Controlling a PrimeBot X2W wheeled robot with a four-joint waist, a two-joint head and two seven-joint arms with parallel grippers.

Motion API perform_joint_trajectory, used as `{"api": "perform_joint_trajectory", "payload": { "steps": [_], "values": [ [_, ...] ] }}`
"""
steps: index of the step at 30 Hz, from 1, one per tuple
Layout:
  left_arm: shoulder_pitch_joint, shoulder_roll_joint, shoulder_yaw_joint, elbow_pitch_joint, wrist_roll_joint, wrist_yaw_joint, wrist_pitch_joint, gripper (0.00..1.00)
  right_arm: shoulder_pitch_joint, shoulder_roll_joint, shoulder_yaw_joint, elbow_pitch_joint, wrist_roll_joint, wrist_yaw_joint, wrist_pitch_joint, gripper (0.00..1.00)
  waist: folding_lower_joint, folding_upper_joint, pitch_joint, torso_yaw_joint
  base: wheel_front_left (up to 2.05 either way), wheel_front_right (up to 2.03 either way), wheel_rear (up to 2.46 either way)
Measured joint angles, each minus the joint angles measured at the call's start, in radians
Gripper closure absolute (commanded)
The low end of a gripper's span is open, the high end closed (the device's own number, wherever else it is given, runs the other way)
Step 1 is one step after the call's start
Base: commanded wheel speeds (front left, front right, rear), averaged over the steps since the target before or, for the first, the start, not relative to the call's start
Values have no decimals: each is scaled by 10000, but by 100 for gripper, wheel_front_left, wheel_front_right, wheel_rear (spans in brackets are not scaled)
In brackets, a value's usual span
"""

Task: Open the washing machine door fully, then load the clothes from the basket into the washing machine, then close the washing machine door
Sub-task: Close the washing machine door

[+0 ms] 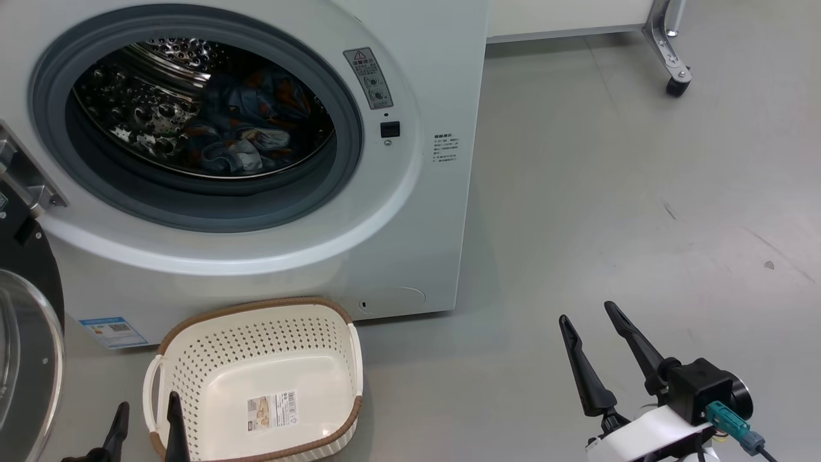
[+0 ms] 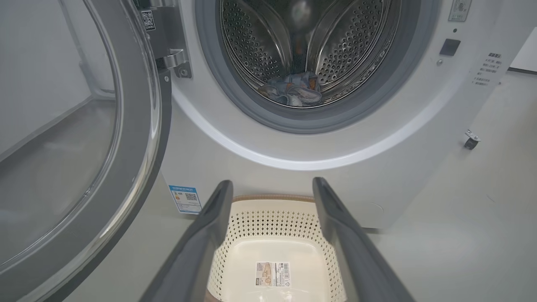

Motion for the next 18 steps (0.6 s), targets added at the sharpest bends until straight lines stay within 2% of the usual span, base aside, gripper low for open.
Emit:
{"api": "perform_joint_trajectory", "payload": {
  "steps": [9, 18],
  "values": [
    [34, 0, -13, -63, 0, 2, 0, 0, 0, 2, 15, -2, 0, 0, 0, 0, 0, 0, 48, -30, -92, 92, 0],
    [66, -2, -88, -215, -2, 50, 0, 0, -1, 8, 12, -2, 0, 0, 0, 0, 0, 0, -1, -48, -54, 54, 0]
  ]
}}
